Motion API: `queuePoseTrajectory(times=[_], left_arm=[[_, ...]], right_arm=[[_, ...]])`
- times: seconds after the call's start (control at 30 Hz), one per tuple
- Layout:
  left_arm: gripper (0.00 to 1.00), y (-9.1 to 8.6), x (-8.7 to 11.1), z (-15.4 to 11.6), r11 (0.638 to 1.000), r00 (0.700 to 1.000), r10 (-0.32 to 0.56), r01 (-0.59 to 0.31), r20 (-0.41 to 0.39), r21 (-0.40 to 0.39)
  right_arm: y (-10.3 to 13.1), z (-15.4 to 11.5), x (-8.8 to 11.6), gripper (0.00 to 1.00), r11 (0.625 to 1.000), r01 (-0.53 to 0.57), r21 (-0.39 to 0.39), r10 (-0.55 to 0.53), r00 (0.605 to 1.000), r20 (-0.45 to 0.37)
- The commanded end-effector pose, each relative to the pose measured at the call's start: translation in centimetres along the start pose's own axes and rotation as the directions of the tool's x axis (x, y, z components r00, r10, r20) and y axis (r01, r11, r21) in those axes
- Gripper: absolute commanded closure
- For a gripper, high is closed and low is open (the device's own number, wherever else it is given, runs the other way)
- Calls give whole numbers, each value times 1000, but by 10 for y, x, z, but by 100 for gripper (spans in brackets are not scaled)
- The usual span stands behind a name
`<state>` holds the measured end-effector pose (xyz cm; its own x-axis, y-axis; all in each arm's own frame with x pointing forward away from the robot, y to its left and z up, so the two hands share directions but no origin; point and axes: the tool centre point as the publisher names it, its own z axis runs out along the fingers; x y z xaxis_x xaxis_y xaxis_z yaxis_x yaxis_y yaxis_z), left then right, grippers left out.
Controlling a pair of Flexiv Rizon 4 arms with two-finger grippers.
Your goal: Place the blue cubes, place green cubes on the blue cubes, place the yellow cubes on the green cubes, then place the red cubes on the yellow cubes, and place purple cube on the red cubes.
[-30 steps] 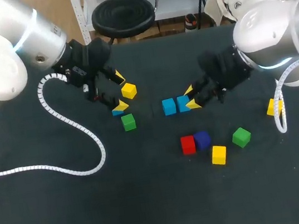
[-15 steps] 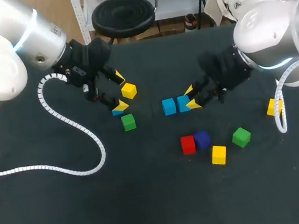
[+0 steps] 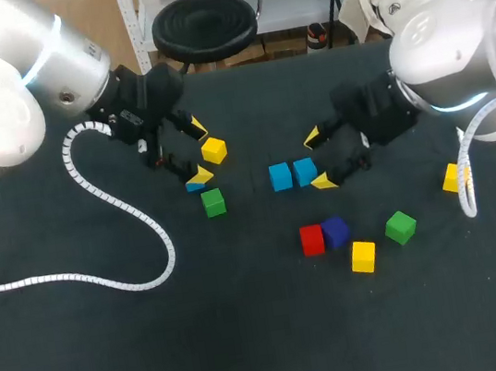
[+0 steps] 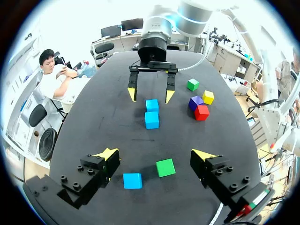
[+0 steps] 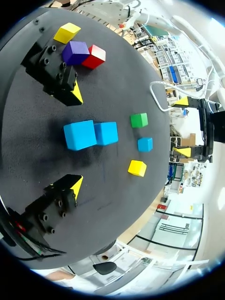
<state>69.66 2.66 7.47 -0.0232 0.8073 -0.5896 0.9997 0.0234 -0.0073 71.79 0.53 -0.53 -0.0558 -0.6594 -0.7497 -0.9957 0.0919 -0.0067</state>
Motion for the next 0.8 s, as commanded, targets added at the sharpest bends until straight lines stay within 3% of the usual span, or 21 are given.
queuePoseTrajectory(times=[0.03, 0.43, 0.8], left_arm=[[0, 0, 1, 0, 1000, 1000, 2, -2, 3, 0], [0, 0, 1, 0, 1000, 1000, 2, -2, 3, 0], [0, 0, 1, 0, 1000, 1000, 2, -2, 3, 0]], right_arm=[[9, -15, 3, 0, 999, -1, 35, 0, 1000, 15], [14, -58, 10, 0, 994, -22, 111, 14, 997, 76], [17, -72, 12, 0, 996, -7, 88, -2, 995, 95]])
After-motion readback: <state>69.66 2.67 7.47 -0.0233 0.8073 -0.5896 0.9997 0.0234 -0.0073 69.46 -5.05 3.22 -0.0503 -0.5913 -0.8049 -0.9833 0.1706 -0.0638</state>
